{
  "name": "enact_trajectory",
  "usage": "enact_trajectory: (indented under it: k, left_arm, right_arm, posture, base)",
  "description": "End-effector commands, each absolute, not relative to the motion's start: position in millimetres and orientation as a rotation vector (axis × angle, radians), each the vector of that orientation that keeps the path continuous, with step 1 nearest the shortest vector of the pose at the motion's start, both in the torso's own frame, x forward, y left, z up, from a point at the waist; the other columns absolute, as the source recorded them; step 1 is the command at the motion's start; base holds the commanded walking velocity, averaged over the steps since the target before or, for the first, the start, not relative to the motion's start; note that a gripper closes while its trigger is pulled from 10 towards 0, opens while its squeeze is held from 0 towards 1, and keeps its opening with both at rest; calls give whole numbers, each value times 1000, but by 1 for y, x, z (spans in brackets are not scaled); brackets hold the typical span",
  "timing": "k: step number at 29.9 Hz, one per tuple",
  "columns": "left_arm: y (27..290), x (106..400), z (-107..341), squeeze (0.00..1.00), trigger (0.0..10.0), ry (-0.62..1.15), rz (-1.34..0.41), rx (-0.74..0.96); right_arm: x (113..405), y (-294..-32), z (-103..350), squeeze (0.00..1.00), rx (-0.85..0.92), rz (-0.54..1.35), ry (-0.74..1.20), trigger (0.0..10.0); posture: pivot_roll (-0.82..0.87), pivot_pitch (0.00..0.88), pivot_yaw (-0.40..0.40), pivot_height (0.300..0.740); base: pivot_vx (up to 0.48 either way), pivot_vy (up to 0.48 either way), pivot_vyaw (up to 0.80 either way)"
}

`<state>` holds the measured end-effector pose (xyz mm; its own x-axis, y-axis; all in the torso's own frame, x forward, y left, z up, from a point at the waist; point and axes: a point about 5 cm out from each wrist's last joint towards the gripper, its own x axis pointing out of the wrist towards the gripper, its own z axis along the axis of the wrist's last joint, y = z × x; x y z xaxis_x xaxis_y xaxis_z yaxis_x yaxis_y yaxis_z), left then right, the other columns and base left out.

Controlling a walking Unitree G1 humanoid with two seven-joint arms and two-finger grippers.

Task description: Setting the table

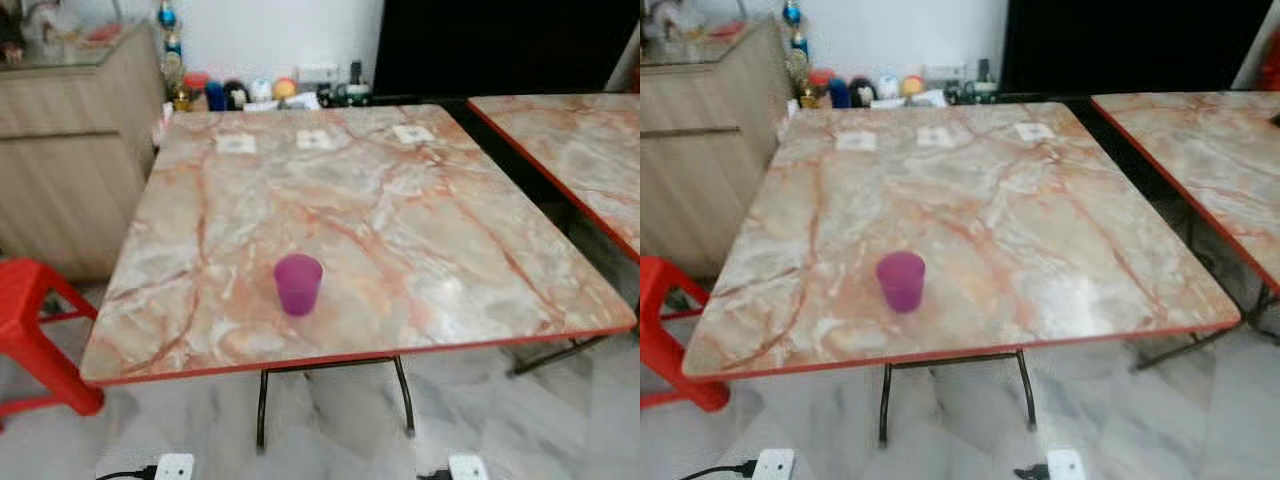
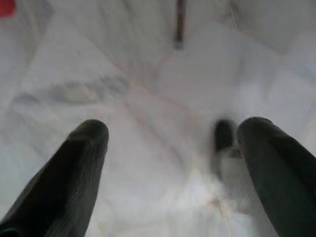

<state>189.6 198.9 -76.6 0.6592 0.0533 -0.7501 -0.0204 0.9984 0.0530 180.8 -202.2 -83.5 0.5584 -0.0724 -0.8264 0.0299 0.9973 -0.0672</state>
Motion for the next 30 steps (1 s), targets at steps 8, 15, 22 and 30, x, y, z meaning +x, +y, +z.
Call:
enact_trajectory:
  k: [8, 15, 22, 30]
  left_arm:
    - [207, 183, -79, 0, 10000, 880, 54, 62]
    - [208, 184, -78, 0, 10000, 873, 61, 54]
    - [207, 187, -77, 0, 10000, 858, 60, 45]
    - [206, 194, -73, 0, 10000, 822, 59, 45]
  right_arm:
    - [177, -199, -86, 0, -30, -73, 982, 10000]
    - [177, -199, -86, 0, -30, -82, 981, 10000]
    - [177, -199, -86, 0, -31, -84, 981, 10000]
    - [176, -199, -86, 0, -33, -84, 981, 10000]
  posture:
    - [20, 80, -9, 740]
    - [20, 80, -10, 740]
    - [21, 79, -11, 740]
    - [25, 79, -9, 740]
  base:
    - [0, -390, 0]
    - [0, 0, 0]
    - [0, 0, 0]
    - [0, 0, 0]
